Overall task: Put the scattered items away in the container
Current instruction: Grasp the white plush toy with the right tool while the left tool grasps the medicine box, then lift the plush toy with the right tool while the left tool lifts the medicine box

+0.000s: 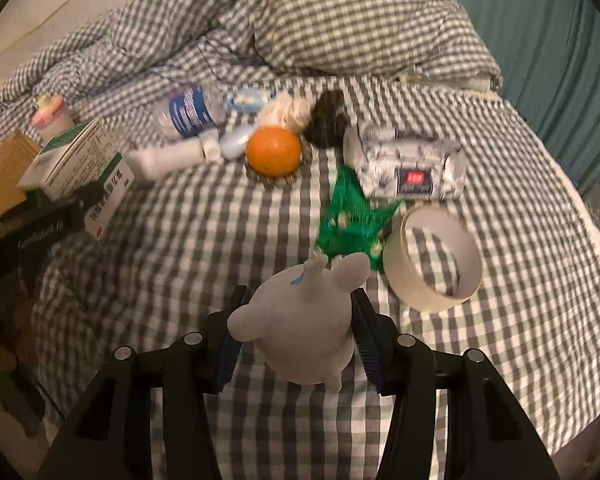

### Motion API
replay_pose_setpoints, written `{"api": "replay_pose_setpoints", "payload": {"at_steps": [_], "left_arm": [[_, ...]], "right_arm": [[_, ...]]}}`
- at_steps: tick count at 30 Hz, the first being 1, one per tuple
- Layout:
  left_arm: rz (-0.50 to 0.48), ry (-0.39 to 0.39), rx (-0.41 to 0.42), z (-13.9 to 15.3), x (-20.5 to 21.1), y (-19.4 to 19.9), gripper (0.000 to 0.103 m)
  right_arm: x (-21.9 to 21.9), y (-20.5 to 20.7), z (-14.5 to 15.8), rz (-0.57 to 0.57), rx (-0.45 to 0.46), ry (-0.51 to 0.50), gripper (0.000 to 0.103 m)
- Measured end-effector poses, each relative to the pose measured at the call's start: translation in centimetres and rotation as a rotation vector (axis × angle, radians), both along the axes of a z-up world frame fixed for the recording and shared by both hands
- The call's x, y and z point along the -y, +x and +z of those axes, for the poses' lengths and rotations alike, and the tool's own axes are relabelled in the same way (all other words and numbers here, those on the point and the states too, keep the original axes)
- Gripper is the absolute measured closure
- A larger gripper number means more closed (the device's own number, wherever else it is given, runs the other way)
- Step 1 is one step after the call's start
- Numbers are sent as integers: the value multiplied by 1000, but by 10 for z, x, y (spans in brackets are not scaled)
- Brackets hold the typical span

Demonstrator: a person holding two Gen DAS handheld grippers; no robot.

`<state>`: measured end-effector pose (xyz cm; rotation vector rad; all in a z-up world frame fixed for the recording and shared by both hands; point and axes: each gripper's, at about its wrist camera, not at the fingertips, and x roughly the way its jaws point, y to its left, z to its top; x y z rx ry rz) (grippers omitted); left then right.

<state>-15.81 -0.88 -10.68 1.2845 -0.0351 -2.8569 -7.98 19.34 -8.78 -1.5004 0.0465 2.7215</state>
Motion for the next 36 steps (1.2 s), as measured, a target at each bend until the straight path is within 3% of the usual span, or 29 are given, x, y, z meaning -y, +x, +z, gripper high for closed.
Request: {"api": "replay_pose_setpoints", "payload": {"at_steps": [7, 15, 19, 27, 33, 35, 36], "left_arm": [[-4, -68, -43, 50, -9, 38, 7], [-8, -58, -113, 104, -6, 83, 7], [4, -58, -113, 116, 3, 95, 7], [42, -51, -95, 112, 31, 123, 7], [72, -28, -88, 111, 54, 132, 7], [71, -29, -89, 111, 56, 133, 7], [68, -27, -90, 110, 56, 133, 7]], "right_arm": [[5, 10, 56, 2, -96, -33, 53], [19, 34, 107, 16, -204, -26, 53], [28, 48, 118, 30, -239, -38, 53], [58, 56, 116, 89, -211, -32, 61], [61, 49, 92, 91, -150, -41, 61], [48, 51, 82, 61, -127, -32, 58], [40, 51, 77, 42, -108, -24, 45]]}}
